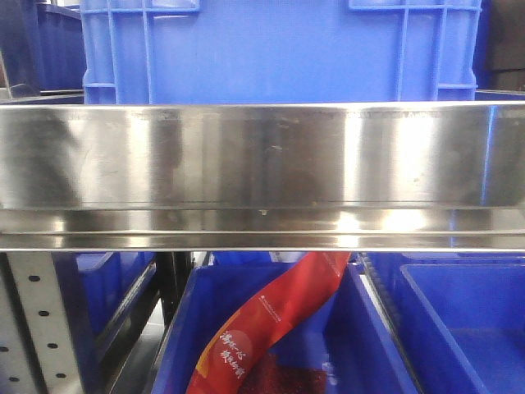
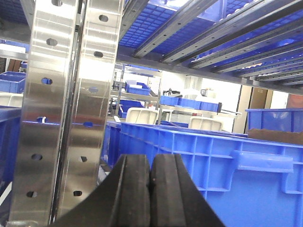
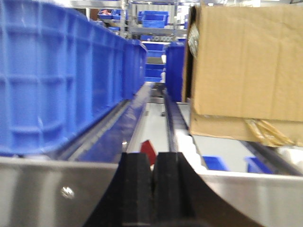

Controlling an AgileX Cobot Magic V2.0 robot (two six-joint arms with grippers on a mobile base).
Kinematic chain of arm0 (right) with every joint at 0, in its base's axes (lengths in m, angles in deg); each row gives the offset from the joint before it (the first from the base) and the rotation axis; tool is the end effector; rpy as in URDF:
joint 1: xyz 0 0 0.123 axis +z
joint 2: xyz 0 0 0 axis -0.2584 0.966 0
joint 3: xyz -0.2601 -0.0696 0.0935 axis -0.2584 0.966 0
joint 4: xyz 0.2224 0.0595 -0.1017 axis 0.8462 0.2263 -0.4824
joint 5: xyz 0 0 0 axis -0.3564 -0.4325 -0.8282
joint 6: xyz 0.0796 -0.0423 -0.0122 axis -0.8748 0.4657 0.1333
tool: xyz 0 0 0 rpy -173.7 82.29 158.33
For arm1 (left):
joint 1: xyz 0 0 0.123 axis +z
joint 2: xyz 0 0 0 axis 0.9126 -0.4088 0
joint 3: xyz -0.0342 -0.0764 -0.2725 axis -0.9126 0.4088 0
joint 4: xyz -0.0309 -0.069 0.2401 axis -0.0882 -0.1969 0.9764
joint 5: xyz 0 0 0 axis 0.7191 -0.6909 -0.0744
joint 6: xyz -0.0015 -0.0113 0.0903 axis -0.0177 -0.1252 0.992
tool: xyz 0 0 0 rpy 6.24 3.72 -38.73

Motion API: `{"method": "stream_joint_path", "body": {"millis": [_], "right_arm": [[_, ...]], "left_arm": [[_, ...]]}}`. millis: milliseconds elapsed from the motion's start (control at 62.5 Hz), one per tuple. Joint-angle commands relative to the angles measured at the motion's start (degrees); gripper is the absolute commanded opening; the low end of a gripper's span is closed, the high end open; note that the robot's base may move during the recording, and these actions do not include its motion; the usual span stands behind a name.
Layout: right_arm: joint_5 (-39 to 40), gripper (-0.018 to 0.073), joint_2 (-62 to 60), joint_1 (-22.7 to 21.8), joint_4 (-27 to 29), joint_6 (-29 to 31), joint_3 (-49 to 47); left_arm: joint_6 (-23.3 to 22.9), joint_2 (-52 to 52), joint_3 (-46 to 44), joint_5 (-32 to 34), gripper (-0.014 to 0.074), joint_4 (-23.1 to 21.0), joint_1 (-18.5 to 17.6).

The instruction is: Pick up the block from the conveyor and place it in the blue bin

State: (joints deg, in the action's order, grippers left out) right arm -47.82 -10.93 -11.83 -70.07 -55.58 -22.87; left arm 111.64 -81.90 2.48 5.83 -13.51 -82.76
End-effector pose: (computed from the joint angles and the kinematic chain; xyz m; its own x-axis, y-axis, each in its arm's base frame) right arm 0.0566 0.0031 0.2116 0.0493 -0.0154 -0.9987 -0.0546 0.9983 -0.0181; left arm 0.0349 -0.0107 0.2944 0.2599 -0.2043 -0.9438 0.3240 0.9391 -0.1141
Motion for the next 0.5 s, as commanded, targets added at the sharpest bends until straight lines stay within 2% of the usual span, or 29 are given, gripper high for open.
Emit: {"method": "stream_joint_path", "body": {"millis": [0, 480], "right_arm": [[2.2, -0.0162, -0.4, -0.5, -0.9, 2.2, 0.4], [2.7, -0.0162, -0.4, -0.5, -0.1, 2.2, 0.4]], "left_arm": [[0.1, 0.1, 0.0, 0.9, -0.0111, -0.4, 0.1], [0.1, 0.1, 0.0, 0.9, -0.0111, -0.4, 0.2]]}}
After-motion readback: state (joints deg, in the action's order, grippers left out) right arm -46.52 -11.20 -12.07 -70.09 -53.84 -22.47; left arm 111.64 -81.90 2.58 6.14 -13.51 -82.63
